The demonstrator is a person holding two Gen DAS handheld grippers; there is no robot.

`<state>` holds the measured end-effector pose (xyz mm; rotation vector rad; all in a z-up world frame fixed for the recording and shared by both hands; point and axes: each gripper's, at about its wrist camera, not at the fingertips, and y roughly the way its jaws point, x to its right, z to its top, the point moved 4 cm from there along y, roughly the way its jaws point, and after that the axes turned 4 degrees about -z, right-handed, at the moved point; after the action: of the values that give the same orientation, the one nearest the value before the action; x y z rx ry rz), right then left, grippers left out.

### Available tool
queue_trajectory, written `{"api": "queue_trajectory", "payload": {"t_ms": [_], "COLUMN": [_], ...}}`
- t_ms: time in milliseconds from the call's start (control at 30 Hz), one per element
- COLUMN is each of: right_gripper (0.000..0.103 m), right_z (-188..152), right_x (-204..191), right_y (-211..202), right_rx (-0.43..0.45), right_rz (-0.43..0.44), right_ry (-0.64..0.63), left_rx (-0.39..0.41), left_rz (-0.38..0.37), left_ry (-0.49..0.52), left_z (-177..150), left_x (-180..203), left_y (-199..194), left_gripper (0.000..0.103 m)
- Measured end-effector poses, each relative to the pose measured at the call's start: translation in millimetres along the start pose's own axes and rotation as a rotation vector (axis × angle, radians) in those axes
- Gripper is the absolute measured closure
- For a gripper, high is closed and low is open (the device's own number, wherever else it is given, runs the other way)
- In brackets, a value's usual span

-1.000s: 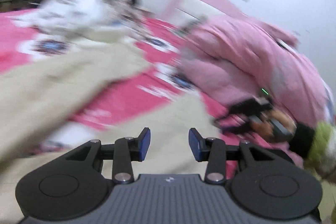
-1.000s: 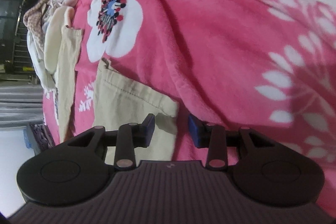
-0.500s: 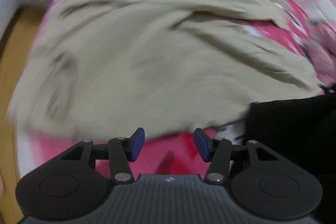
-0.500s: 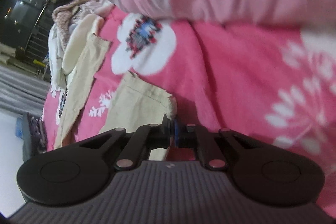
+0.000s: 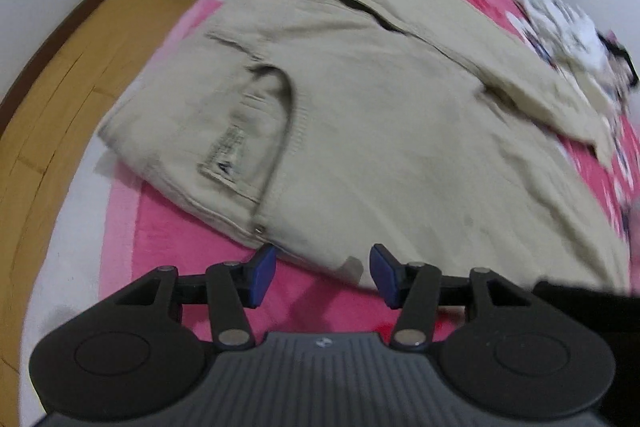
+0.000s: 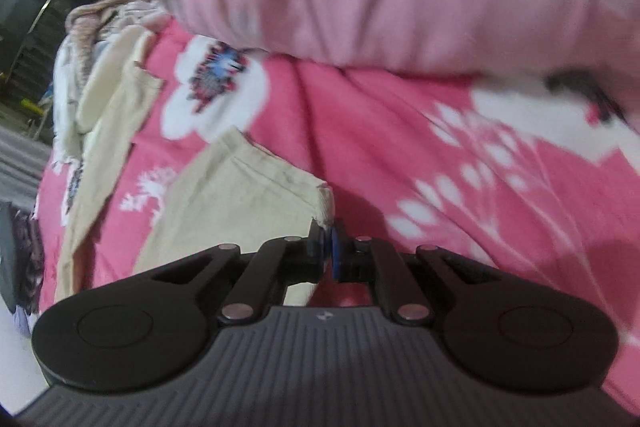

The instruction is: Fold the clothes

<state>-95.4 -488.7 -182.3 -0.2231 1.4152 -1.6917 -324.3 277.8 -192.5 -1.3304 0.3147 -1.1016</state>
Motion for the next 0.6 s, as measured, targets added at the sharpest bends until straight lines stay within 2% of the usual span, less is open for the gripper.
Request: {"api": "queue_trajectory", "payload": {"t_ms": [167, 300, 433, 600], "right_gripper": [0.101, 0.101, 0.101, 0.101], "right_z": [-10, -11, -6, -18], "right_x": [15, 18, 3, 33], "right_y": [-7, -4, -13, 2], "right_rx": [0.006, 0.027, 0.084, 0.045], "right_rz": [-0.031, -0.038, -0.04, -0.084], "right_ry": [0.009, 0.019, -0.052, -0.034], "left_rx": [0.019, 0.014, 0.007, 0.001], "left_rz": [0.02, 0.041, 0.056, 0.086], "left_ry": [-0.075, -0.053, -0.039, 0.004], "left_z": [7, 10, 11, 10], "left_x": [-9, -8, -9, -4], "left_y": [9, 13, 12, 12], "left_gripper": [0.053, 0.053, 0.053, 0.052]}}
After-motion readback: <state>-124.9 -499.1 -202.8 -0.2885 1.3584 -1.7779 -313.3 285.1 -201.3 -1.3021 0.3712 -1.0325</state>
